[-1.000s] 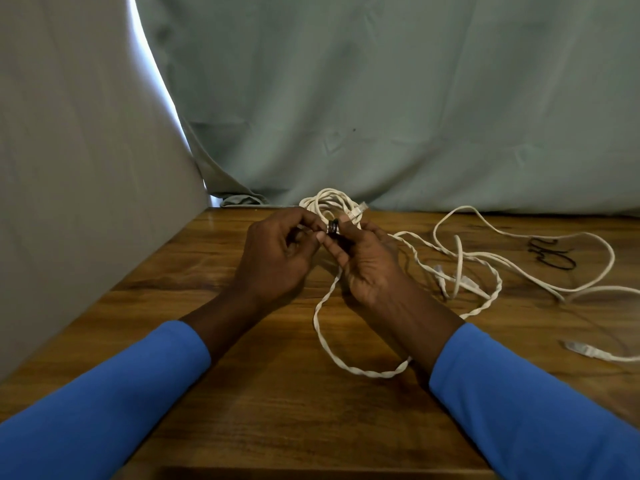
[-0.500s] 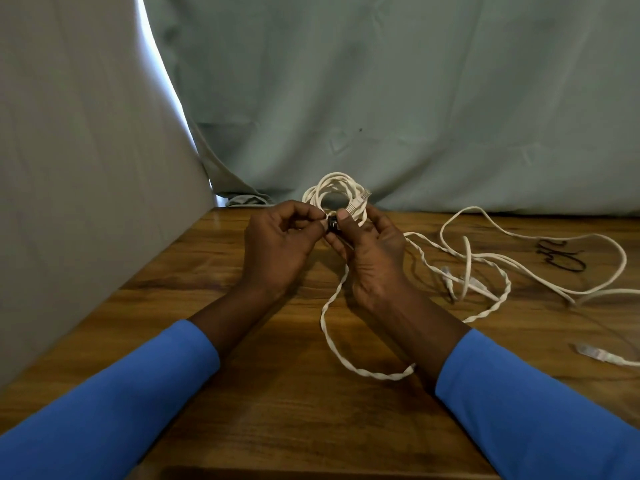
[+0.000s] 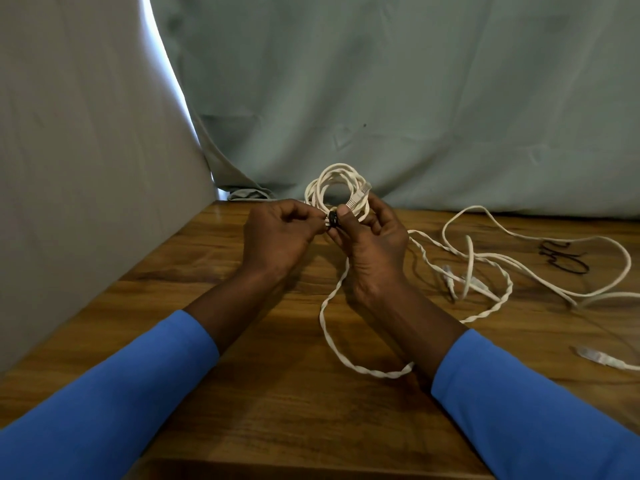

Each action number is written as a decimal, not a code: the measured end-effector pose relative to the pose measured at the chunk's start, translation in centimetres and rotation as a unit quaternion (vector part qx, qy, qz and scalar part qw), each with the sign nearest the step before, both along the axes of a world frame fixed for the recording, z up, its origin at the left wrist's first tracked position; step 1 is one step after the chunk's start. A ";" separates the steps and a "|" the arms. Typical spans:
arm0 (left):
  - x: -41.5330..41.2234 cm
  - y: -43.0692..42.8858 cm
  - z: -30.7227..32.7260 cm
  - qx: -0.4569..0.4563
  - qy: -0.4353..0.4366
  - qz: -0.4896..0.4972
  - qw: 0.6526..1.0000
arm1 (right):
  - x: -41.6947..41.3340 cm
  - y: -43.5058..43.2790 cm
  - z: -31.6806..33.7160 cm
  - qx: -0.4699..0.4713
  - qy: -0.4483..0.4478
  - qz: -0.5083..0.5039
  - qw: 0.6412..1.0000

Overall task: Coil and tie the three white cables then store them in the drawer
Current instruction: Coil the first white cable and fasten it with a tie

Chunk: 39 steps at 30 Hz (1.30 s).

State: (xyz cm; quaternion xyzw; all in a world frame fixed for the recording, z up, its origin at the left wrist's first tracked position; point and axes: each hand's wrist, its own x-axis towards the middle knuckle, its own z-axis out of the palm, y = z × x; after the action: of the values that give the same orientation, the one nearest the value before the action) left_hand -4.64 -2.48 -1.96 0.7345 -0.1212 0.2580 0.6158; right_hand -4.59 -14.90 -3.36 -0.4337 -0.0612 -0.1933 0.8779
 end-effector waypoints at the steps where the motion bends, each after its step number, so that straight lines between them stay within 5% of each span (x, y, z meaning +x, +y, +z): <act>1: 0.0 0.1 0.2 -0.008 0.015 -0.008 1.000 | 0.1 0.0 -0.1 -0.016 -0.009 -0.005 1.000; 8: 0.1 1.6 1.8 -0.034 0.151 -0.061 0.986 | -0.3 -0.6 0.3 -0.149 -0.083 -0.018 0.985; 13: -0.2 1.9 1.9 -0.037 0.150 -0.068 0.986 | -0.1 -0.8 0.3 -0.201 -0.100 -0.018 0.974; 22: -0.7 1.5 2.2 -0.038 0.129 -0.083 0.987 | 0.9 -0.7 0.2 -0.018 0.054 0.084 0.995; 31: -0.8 2.2 2.7 -0.010 0.148 -0.061 0.987 | 0.8 -1.1 0.2 -0.253 -0.084 -0.042 0.963; 39: -0.5 2.9 3.0 0.042 0.150 -0.041 0.987 | 0.7 -1.7 0.5 -0.331 -0.119 -0.019 0.936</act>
State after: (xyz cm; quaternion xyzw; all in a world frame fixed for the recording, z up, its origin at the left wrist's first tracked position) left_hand -5.13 0.42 1.02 0.7843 -0.0683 0.1142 0.6060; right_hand -3.88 -16.63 -2.84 -0.6749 -0.2176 -0.2292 0.6668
